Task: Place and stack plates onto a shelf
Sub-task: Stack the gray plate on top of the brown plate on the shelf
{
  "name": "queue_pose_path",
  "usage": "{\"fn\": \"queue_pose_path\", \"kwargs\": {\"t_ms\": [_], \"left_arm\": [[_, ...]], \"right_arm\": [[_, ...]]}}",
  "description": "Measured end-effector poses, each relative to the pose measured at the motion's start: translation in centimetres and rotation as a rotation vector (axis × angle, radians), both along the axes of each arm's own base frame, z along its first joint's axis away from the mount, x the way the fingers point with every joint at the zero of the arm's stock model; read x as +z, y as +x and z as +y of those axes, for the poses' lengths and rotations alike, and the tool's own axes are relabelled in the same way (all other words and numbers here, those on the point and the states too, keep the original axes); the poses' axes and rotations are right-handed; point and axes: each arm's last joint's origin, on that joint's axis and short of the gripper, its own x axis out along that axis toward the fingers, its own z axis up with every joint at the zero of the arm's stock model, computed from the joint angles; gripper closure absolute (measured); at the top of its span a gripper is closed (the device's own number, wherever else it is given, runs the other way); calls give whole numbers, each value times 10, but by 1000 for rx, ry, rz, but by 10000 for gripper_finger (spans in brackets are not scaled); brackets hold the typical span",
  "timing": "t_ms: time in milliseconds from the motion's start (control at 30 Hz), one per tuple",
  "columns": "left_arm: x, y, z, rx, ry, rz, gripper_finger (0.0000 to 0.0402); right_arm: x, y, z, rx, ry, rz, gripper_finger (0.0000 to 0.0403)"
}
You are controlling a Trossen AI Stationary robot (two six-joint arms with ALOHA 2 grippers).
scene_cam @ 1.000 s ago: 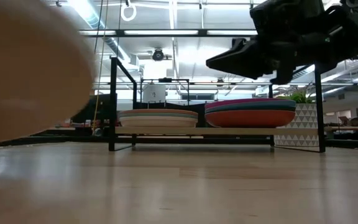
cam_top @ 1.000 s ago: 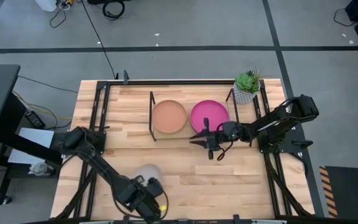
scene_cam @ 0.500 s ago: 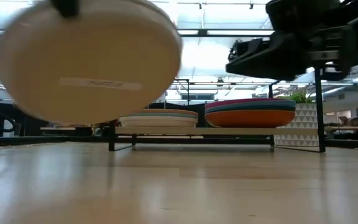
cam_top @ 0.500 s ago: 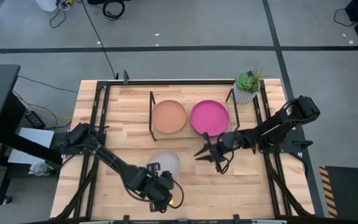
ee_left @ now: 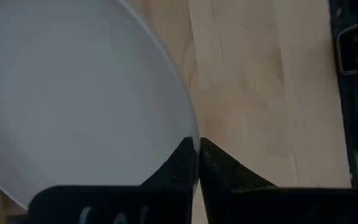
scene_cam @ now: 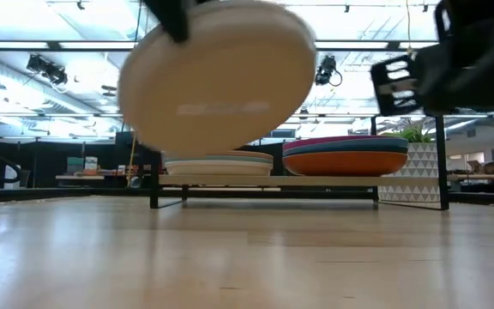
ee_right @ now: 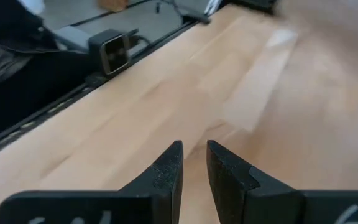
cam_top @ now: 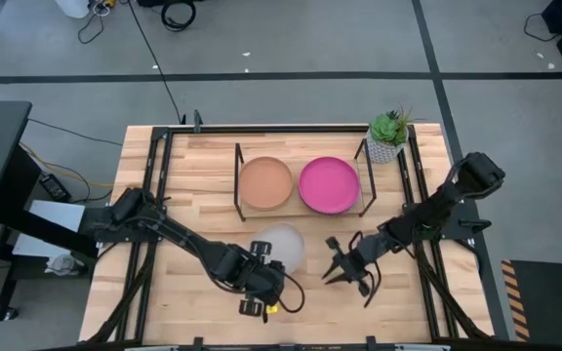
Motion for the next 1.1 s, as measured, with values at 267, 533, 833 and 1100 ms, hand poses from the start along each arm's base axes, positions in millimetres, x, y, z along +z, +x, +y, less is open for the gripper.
{"fn": "queue_pose_path", "kwargs": {"t_ms": [267, 533, 833, 1100], "left_arm": [[27, 13, 21, -96, 171, -70, 384], [20, 23, 70, -55, 381, 9, 384], [19, 33, 135, 101, 391, 90, 384], [1, 39, 166, 165, 286, 181, 384]], "right_arm": [[-5, -17, 22, -87, -4, 61, 325], [-5, -27, 35, -125, -11, 46, 325], [-5, -34, 43, -146, -19, 30, 325], [-4, -39, 48, -159, -26, 16, 325]]}}
